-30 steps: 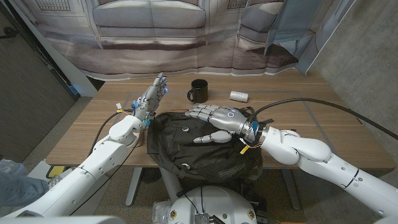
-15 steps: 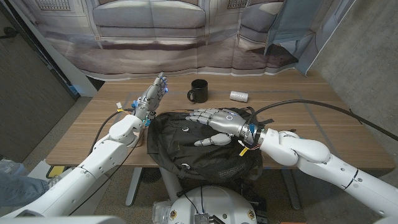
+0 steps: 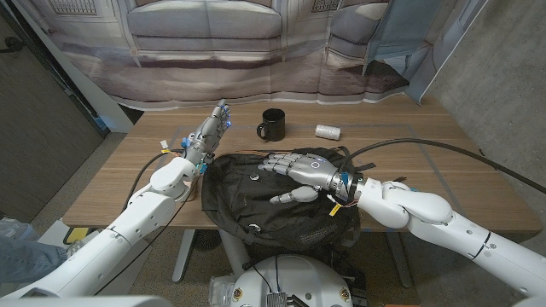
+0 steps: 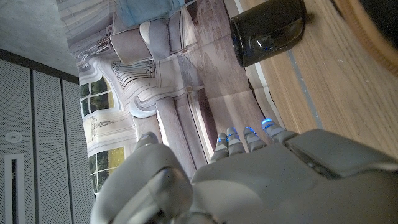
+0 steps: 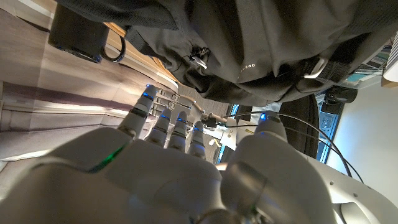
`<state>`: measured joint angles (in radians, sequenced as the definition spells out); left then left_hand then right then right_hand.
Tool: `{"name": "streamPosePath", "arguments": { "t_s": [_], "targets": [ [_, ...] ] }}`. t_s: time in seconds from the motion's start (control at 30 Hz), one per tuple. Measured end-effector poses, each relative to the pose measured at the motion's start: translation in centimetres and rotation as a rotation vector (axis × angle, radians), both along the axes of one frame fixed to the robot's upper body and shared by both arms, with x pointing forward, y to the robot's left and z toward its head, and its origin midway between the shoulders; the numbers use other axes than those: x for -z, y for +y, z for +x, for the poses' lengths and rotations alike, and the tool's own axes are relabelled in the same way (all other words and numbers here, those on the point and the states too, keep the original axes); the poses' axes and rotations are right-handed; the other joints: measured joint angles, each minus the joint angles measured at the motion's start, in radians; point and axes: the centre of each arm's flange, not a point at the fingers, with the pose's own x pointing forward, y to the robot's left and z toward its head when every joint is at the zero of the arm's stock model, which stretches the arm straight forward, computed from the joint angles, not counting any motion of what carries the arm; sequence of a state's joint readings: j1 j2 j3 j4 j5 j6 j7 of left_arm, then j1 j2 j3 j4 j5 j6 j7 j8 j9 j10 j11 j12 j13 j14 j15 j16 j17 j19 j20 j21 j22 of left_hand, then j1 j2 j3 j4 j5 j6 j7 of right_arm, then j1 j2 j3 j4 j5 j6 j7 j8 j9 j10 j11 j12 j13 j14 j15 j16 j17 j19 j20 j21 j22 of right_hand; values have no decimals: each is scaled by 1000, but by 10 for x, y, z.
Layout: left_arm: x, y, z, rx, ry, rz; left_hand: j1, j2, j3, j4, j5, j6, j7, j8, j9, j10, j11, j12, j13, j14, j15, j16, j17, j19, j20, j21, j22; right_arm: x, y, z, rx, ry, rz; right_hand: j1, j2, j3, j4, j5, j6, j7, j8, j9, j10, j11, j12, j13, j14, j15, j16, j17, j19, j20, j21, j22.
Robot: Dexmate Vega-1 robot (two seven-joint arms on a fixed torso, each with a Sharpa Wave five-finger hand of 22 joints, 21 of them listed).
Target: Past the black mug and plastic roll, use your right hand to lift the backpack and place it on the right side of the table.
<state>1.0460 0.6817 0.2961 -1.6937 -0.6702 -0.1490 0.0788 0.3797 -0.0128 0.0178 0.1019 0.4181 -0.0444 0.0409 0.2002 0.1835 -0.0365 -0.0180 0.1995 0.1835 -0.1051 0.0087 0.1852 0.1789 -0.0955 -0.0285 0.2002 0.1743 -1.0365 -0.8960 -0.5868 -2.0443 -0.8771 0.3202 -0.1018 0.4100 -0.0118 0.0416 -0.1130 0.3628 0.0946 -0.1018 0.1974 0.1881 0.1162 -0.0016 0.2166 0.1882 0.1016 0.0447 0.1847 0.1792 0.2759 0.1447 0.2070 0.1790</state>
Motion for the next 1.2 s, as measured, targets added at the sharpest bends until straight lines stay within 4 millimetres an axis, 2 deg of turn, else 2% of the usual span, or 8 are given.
{"name": "streamPosePath", "arguments": {
  "t_s": [0.27,0.4,0.53,0.7,1.0,1.2],
  "targets": [
    [0,0,0,1,1,0,0,0,-3,-3,0,0,0,0,0,0,0,0,0,0,0,0,0,0,0,0,0,5,-1,3,14,12,-11,8,0,2,-2,4,0,0,0,0,0,0,0,0,-3,-3,0,0,-5,4,-6,0],
    [0,-1,0,1,1,-1,0,0,-3,-3,0,0,0,0,0,0,0,0,0,0,0,0,0,0,0,0,0,7,-1,6,23,13,-22,14,-4,0,-8,4,0,0,0,0,0,0,0,0,-13,-2,-4,0,-30,-6,-15,0],
    [-1,-1,0,2,-1,-1,0,0,-6,0,0,0,0,0,0,0,0,0,0,0,0,0,0,0,0,0,0,9,-1,9,28,17,-29,20,-9,0,-8,4,0,0,0,0,-4,4,0,0,-24,9,-9,0,-36,0,-15,0],
    [-1,0,-2,-3,-1,1,0,0,-7,1,0,0,0,0,0,0,0,0,0,0,0,0,0,0,0,0,5,10,0,12,34,22,-38,20,-9,0,-8,12,-6,-6,0,0,-15,7,0,0,-31,5,-9,0,-50,14,-15,0],
    [-2,3,-4,-13,0,-1,0,0,-7,1,0,0,0,0,0,0,0,0,0,0,0,0,0,0,0,0,5,14,2,19,43,36,-56,25,-14,-4,-12,12,-22,-4,-1,0,-20,13,-8,0,-39,4,-9,0,-59,16,-21,0],
    [-3,4,-4,-15,2,-2,0,0,-10,-2,0,0,0,0,0,0,0,0,0,0,0,0,0,-5,5,0,5,17,3,23,51,47,-69,34,-13,0,-16,16,-26,0,-7,0,-29,5,-8,0,-43,0,-9,0,-66,23,-21,0]
  ]
}}
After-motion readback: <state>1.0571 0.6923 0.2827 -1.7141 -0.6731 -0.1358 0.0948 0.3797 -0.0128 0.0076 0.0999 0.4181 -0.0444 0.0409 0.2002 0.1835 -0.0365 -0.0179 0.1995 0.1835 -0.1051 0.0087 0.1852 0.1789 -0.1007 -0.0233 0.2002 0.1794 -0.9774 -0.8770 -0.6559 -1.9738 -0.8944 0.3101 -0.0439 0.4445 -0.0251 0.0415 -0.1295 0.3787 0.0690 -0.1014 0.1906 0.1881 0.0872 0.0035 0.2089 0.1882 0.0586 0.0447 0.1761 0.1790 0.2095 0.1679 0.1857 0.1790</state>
